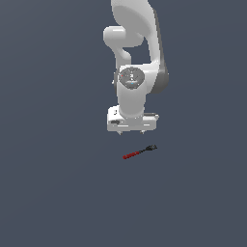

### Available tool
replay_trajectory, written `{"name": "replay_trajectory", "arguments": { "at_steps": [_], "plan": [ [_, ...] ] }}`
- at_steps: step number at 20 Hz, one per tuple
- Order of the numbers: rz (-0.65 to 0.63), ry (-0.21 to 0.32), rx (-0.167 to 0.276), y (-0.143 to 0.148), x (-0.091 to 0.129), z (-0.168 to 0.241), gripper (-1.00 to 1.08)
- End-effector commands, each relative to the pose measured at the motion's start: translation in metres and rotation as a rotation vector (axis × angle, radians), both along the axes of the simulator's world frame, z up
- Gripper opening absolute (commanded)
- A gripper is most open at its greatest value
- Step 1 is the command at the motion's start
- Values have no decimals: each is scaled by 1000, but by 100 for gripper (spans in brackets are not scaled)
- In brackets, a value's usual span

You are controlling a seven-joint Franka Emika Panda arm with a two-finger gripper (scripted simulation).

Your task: Pick up the object and move it to a goal position.

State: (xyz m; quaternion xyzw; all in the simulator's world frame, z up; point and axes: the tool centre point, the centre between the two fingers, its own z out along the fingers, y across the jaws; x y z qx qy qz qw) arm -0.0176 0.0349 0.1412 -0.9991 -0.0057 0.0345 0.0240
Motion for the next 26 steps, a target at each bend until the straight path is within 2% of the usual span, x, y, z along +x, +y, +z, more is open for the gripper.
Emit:
{"name": "replay_trajectory", "arguments": {
  "at_steps": [1,13,26],
  "plan": [
    [-2,-1,0,0,0,0,100],
    [-121,0,-8,5,4,-8,100],
    [-424,1,-30,19,12,-30,100]
  ]
}}
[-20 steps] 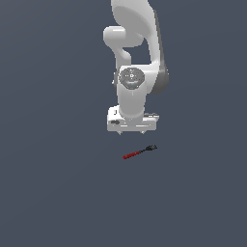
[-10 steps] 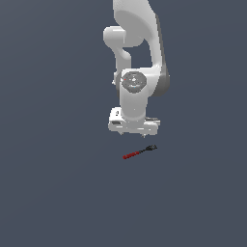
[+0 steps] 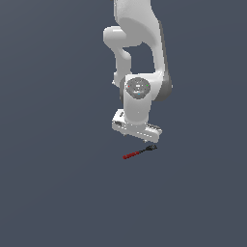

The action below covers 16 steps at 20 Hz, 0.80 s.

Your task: Pick up the object and move it to a goal position.

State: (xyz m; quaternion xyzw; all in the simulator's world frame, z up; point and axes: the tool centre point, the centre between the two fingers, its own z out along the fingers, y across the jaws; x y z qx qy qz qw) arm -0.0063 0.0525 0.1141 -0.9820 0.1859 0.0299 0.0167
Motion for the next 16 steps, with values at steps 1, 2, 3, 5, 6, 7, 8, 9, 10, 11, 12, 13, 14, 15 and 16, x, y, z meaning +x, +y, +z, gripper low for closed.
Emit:
{"name": "replay_trajectory", "arguments": {
  "at_steps": [1,2,3,5,6,7,8,9,10,11,12,13,14,15,16],
  "plan": [
    [-64,0,-5,3,2,-5,100],
    [-89,-1,-7,4,2,-6,100],
    [-115,-1,-9,5,3,-8,100],
    [-165,-1,-13,7,4,-12,100],
    [-190,-2,-15,9,5,-13,100],
    [-215,-2,-17,10,6,-15,100],
    [-240,-3,-19,11,6,-17,100],
    [-265,-3,-21,12,7,-19,100],
    [-290,-4,-23,13,7,-20,100],
    [-315,-4,-25,14,8,-22,100],
    [-340,-5,-27,15,9,-24,100],
    [-365,-6,-29,16,9,-26,100],
    [-390,-6,-31,17,10,-27,100],
    [-415,-7,-33,18,10,-29,100],
    [-440,-8,-35,20,11,-31,100]
  ]
}}
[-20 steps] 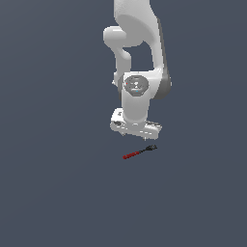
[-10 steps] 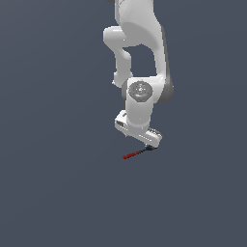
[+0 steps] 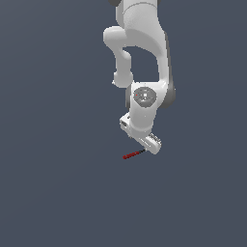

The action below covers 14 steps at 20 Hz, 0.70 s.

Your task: Pick up the object and move it to a goal position.

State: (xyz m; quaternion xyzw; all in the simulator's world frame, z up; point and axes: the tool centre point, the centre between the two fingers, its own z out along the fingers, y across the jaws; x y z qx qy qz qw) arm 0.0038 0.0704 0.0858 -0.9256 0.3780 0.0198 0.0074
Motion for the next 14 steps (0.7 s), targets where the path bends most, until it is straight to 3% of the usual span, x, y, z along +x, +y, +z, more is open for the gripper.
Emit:
{"name": "replay_trajectory", "arguments": {
  "at_steps": [1,14],
  "plan": [
    [-64,-2,-5,3,2,-4,100],
    [-349,-18,-28,15,8,-24,100]
  ]
}}
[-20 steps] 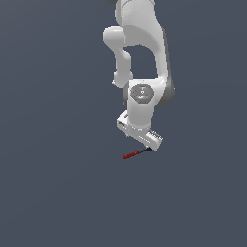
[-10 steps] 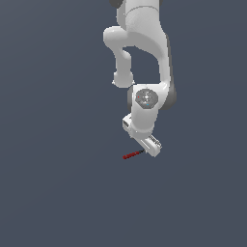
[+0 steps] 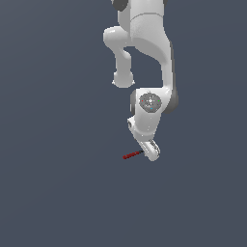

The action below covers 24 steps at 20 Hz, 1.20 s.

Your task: Pick up the object and move it to a goal position.

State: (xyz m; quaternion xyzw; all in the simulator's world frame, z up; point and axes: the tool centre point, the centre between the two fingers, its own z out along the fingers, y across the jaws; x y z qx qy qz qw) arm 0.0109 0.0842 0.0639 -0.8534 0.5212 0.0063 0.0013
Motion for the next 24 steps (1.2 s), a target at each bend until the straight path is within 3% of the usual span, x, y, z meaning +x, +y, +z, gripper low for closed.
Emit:
{"name": "replay_trajectory", "arguments": {
  "at_steps": [1,16,24],
  "plan": [
    [-42,-3,-3,2,1,-3,100],
    [-113,-8,-9,5,2,-11,100],
    [-117,-9,-9,5,1,-47,100]
  ]
}}
